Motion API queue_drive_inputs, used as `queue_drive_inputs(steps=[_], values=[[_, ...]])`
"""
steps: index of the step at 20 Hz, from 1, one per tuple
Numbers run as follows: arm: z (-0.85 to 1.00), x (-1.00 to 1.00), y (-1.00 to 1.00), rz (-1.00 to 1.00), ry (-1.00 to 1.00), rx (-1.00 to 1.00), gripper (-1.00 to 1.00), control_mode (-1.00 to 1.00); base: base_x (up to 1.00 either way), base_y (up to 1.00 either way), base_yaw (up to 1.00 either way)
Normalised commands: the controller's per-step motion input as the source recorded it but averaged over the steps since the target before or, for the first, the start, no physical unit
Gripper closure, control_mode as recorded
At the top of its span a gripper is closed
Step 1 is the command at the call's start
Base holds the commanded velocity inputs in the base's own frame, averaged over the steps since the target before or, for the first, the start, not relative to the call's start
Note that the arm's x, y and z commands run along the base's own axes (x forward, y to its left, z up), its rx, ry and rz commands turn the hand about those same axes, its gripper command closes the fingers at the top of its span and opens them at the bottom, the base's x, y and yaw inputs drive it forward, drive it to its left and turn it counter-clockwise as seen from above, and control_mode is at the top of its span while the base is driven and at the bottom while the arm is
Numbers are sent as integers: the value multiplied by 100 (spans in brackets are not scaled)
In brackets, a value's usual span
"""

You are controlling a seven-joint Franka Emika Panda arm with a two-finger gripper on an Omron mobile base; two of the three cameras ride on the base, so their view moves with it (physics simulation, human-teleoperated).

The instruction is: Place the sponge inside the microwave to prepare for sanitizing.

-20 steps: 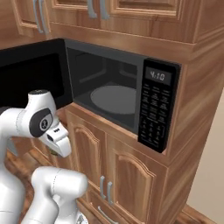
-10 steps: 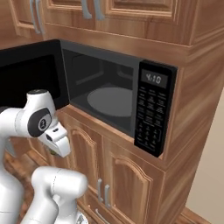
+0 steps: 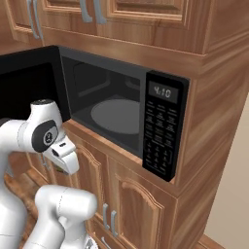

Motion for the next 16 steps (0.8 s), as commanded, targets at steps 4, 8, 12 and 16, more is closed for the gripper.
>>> queue_drive_inputs(steps=[4, 8, 12, 16], values=[[0, 0, 0, 0, 0, 0, 100, 100, 2, 1, 0], [0, 0, 0, 0, 0, 0, 100, 100, 0, 0, 0], [3, 3, 2, 0, -8, 0, 100, -100, 0, 0, 0], [33, 0, 0, 0, -25, -7, 100, -100, 0, 0, 0]])
